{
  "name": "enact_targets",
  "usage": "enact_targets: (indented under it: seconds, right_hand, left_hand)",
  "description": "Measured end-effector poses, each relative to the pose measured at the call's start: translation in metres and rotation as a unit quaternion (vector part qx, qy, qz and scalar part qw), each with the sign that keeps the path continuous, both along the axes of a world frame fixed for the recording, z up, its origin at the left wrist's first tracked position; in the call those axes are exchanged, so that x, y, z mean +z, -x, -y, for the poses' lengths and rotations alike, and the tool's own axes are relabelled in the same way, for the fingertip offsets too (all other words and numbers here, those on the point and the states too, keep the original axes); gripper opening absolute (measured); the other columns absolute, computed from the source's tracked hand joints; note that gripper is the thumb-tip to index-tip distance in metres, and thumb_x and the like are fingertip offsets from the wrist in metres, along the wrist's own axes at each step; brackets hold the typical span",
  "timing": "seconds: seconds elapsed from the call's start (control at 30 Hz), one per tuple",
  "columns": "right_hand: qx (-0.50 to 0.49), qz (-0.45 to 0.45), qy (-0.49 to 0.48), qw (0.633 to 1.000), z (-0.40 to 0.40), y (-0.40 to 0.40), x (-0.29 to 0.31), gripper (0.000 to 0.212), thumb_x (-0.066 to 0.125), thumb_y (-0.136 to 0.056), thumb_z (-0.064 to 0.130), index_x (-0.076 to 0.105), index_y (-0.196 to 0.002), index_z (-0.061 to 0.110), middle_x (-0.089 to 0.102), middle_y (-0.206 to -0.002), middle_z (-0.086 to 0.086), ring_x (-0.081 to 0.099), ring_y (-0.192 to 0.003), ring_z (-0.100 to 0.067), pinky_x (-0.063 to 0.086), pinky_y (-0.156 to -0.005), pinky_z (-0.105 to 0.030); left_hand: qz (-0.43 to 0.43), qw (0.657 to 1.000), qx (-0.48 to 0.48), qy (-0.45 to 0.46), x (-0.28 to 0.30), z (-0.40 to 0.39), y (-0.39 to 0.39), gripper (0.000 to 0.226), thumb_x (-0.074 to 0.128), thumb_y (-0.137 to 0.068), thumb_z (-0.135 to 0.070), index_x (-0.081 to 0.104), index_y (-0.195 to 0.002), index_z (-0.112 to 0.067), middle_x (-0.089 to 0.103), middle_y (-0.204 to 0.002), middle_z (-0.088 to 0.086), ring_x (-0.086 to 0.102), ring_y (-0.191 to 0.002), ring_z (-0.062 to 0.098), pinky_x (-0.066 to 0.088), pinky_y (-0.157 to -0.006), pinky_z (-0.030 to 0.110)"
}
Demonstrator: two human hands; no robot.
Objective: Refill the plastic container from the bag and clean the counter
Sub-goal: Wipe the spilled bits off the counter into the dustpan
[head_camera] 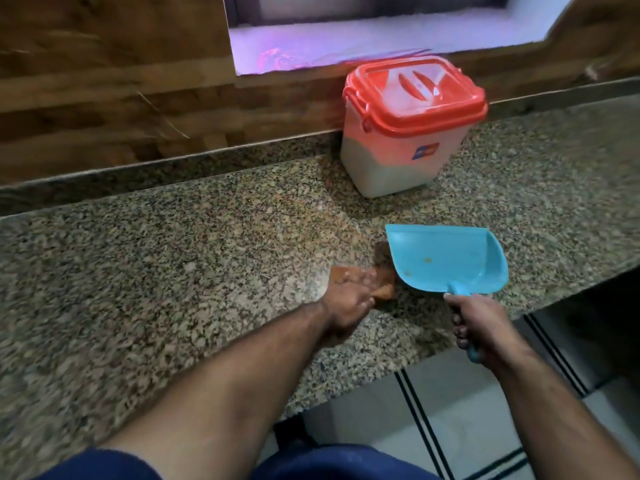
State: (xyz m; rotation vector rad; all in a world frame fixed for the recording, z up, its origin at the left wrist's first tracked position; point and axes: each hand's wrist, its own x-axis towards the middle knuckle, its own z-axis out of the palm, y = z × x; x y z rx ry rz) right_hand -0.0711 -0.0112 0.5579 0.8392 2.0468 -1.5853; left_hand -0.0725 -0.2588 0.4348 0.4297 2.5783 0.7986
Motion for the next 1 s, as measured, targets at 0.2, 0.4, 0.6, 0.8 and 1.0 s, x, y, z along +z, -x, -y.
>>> enact_targets:
  seconds: [0.2,0.4,0.6,0.8,1.0]
  right_hand:
    - [0.018,-0.009,-0.016,1.000,-0.061,-0.034,0.007,0.019,0.064,-0.102,0.016,0.054,-0.086,0.019,0.036,-0.060,-0.001,0.027,-0.035,-0.010,0.021,-0.038,-0.016]
    - [0.073,0.012,-0.029,0.997,-0.114,-0.088,-0.012,0.011,0.065,-0.100,0.017,0.059,-0.091,0.014,0.040,-0.059,-0.002,0.031,-0.038,-0.012,0.024,-0.042,-0.020]
    - [0.096,0.023,0.009,0.995,-0.143,-0.142,-0.051,0.025,0.068,-0.099,0.033,0.060,-0.084,0.014,0.039,-0.054,-0.001,0.029,-0.038,-0.014,0.024,-0.043,-0.021]
    - [0.086,0.011,0.015,0.996,-0.149,-0.188,-0.066,0.047,0.050,-0.106,0.057,0.055,-0.079,0.018,0.039,-0.053,0.002,0.029,-0.039,-0.015,0.024,-0.044,-0.023]
    - [0.107,0.016,0.001,0.994,-0.152,-0.212,-0.070,0.049,0.052,-0.104,0.058,0.056,-0.076,0.019,0.043,-0.055,0.001,0.033,-0.040,-0.015,0.027,-0.043,-0.024]
  left_hand:
    - [0.121,0.912,0.243,-0.307,0.038,-0.072,-0.073,0.041,0.049,-0.114,-0.014,0.059,-0.151,0.000,0.063,-0.140,0.010,0.059,-0.133,0.026,0.046,-0.092,0.001]
    - [0.132,0.688,0.549,-0.456,0.050,-0.075,-0.089,0.034,0.051,-0.105,-0.057,0.070,-0.132,-0.050,0.074,-0.133,0.013,0.075,-0.110,0.031,0.065,-0.087,0.043]
    - [0.060,0.581,0.612,-0.533,0.058,-0.062,-0.144,0.029,0.043,-0.114,-0.043,0.064,-0.126,-0.029,0.072,-0.131,0.013,0.074,-0.117,0.032,0.065,-0.084,0.041]
    - [0.032,0.500,0.652,-0.570,0.055,-0.046,-0.186,0.043,0.036,-0.117,-0.037,0.066,-0.137,-0.015,0.078,-0.130,0.013,0.080,-0.111,0.023,0.061,-0.105,0.038]
    - [0.025,0.480,0.699,-0.529,0.055,-0.046,-0.199,0.038,0.037,-0.117,-0.031,0.065,-0.131,-0.011,0.076,-0.130,0.017,0.080,-0.111,0.025,0.060,-0.106,0.038]
